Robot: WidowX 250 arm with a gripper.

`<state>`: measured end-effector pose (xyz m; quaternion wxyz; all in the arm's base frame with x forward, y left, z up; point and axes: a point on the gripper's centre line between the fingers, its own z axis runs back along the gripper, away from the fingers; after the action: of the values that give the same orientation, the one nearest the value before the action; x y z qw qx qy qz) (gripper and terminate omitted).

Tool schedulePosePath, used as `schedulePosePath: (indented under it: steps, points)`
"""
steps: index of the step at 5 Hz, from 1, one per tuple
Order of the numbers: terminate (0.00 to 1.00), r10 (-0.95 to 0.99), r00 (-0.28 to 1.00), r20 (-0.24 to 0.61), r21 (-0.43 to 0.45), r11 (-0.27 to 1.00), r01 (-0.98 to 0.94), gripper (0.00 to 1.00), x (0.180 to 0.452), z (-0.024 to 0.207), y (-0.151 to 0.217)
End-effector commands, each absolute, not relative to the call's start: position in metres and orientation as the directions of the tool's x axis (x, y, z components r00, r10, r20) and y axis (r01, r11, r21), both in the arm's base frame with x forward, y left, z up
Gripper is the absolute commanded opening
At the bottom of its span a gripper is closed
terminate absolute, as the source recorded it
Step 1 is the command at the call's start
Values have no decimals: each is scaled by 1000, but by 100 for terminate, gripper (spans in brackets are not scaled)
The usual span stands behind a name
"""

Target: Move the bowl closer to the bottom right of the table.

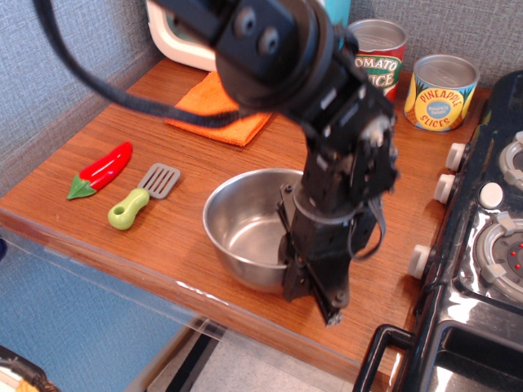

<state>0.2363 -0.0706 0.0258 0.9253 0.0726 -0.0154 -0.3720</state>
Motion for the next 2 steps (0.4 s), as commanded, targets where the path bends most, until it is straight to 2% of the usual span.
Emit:
schedulePosePath:
  steps: [1, 2]
  points:
    - [0, -670, 742, -19, 154, 732, 664, 100, 231, 32, -51]
    - [0, -660, 752, -8, 150, 742, 653, 100, 235, 38, -50]
